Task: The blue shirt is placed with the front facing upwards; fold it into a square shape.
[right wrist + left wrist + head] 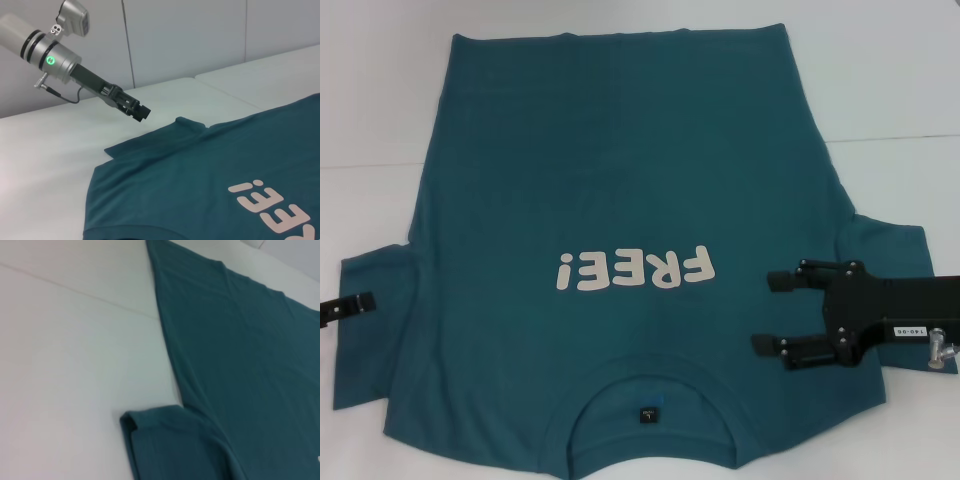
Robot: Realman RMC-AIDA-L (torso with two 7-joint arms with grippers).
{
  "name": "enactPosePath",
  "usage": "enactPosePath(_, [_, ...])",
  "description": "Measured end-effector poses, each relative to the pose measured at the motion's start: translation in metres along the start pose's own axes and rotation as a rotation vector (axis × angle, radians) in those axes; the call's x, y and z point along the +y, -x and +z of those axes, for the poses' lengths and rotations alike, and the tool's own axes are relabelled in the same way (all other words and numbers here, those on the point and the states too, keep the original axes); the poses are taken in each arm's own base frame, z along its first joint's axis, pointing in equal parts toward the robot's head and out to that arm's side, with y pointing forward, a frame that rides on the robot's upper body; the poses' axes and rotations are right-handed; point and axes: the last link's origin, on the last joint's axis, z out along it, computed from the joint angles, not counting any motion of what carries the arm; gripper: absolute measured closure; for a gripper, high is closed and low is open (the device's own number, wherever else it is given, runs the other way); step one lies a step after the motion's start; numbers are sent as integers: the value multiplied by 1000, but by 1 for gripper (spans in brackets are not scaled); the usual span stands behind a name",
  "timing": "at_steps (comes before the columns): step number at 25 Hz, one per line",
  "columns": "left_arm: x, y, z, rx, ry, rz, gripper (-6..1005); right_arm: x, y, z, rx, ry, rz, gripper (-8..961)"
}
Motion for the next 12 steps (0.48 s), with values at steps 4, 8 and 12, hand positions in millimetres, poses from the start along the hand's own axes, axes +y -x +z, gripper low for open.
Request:
enactPosePath(4, [0, 4, 4, -26, -12, 14, 100, 0, 0, 0, 1, -3, 0, 27])
enactPosePath(8, [3, 5, 10, -45, -25, 34, 101, -1, 0, 0, 0, -2, -1, 27])
enactPosePath(12, [5, 4, 12, -49, -26, 42, 101, -1, 1, 1, 1, -4, -2, 26])
